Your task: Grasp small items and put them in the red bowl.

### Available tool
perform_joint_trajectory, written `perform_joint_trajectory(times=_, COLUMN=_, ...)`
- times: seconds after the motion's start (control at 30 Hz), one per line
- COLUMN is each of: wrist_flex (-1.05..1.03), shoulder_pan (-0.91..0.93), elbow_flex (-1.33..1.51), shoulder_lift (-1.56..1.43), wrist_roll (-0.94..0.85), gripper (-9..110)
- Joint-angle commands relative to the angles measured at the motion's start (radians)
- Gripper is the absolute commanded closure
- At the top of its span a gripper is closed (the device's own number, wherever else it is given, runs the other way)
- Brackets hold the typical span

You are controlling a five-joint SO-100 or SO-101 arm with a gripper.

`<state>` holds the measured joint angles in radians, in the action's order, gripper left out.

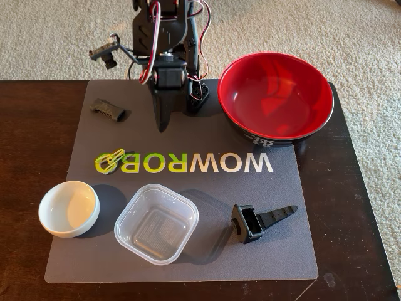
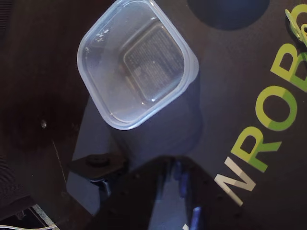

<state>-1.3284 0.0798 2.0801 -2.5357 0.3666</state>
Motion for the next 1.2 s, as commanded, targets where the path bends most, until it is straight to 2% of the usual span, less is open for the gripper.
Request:
perform_joint_trajectory(times=0.0, wrist_flex=0.002, shoulder_pan=-0.034, elbow_flex=-0.002, shoulder_lift=-0.031, wrist_roll=0.046, gripper=101)
perform_joint_trajectory(times=0.17, wrist_flex=0.017, shoulder_pan=-0.048, elbow_flex=-0.009, shoulder_lift=0.003, wrist_roll=0.262, gripper=97)
perform_joint_trajectory(times=0.43, wrist_flex=0.112, shoulder_pan=-0.089, elbow_flex=-0.127, shoulder_lift=0.299, wrist_roll=0.216, gripper=88)
perform_joint_trajectory(times=0.57, wrist_flex=0.152, shoulder_pan=0.006, elbow_flex=-0.25, shoulder_lift=0.502, wrist_roll=0.196, gripper=86)
perform_joint_trajectory(times=0.63, wrist_flex=0.127, shoulder_pan=0.058, elbow_flex=-0.327, shoulder_lift=0.607, wrist_roll=0.14, gripper=86)
perform_joint_trajectory(times=0.8, wrist_flex=0.114, shoulder_pan=0.141, elbow_flex=-0.272, shoulder_lift=0.661, wrist_roll=0.018, gripper=86)
perform_joint_trajectory(times=1.17, wrist_flex=0.137, shoulder_pan=0.153, elbow_flex=-0.396, shoulder_lift=1.0, wrist_roll=0.025, gripper=85)
